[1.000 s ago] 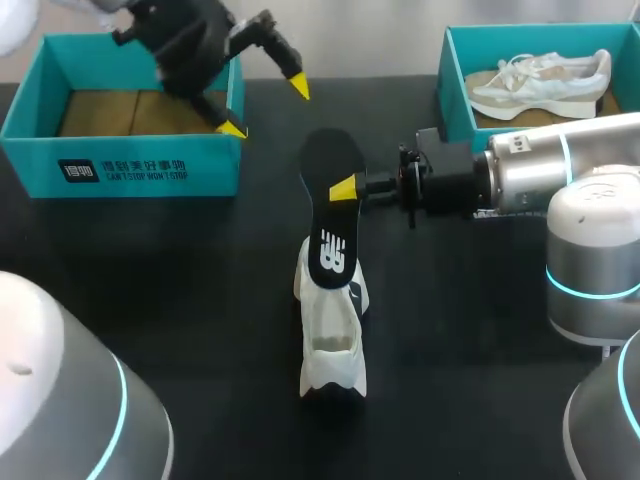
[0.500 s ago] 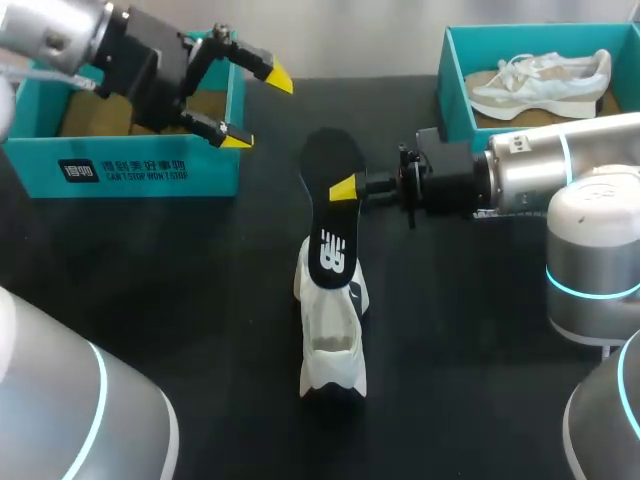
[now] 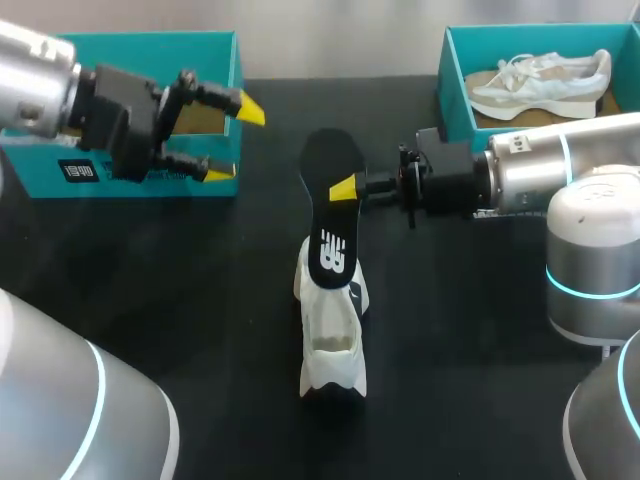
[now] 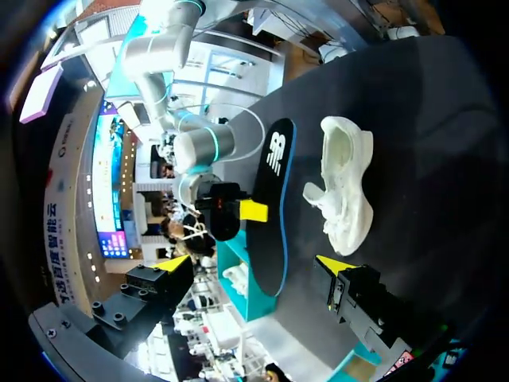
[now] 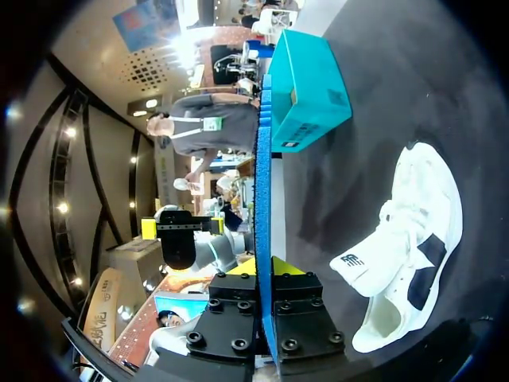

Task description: Take the shoe out of the shoebox, open the shoe tongue, remove and reinsert the insole, then place the shoe into the shoebox

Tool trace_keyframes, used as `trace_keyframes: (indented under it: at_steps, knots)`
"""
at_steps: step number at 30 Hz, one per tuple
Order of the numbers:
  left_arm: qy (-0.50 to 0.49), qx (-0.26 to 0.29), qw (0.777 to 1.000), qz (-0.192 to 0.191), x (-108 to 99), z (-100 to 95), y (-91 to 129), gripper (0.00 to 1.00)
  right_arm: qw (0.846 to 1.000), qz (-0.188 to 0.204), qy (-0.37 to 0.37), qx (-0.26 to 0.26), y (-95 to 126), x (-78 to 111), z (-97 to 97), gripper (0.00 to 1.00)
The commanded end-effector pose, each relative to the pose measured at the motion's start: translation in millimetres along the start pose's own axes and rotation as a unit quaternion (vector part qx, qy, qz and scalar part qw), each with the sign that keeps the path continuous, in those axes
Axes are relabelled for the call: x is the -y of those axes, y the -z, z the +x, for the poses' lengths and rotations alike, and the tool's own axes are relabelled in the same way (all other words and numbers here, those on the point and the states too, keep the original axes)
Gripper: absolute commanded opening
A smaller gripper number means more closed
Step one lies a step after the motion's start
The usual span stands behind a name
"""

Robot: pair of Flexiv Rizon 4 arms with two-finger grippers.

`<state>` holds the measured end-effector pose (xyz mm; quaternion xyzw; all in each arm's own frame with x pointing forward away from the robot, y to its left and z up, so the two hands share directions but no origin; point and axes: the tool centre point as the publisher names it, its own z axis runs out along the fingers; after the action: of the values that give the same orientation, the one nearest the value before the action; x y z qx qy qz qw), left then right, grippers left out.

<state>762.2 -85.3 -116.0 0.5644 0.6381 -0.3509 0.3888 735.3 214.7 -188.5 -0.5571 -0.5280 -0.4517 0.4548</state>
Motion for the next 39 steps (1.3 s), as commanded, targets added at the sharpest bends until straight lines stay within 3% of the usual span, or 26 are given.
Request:
trace_keyframes:
  at_steps: [1, 11, 21, 30, 37, 39]
  knots:
    - [-0.002, 0.127, 0.992, 0.005, 2, 13.5, 3, 1.00, 1.000, -0.001, -0.001, 0.002, -2, 0.4, 0.5, 0.00]
    - [-0.002, 0.127, 0.992, 0.005, 2, 13.5, 3, 1.00, 1.000, -0.001, -0.001, 0.002, -2, 0.4, 0.5, 0.00]
    - [0.012, 0.147, 0.989, -0.020, -11, 44.2, -37, 1.00, 1.000, -0.001, -0.001, 0.002, -2, 0.4, 0.5, 0.00]
    - [0.027, 0.162, 0.986, -0.033, -21, 40.6, -82, 1.00, 1.000, -0.001, -0.001, 0.002, -2, 0.4, 0.5, 0.00]
    - [0.023, 0.178, 0.983, -0.036, -23, 38.9, -103, 1.00, 1.000, -0.001, -0.001, 0.002, -2, 0.4, 0.5, 0.00]
    - [0.024, 0.181, 0.983, -0.036, -23, 38.6, -107, 0.96, 1.000, -0.001, -0.001, 0.002, -2, 0.4, 0.5, 0.00]
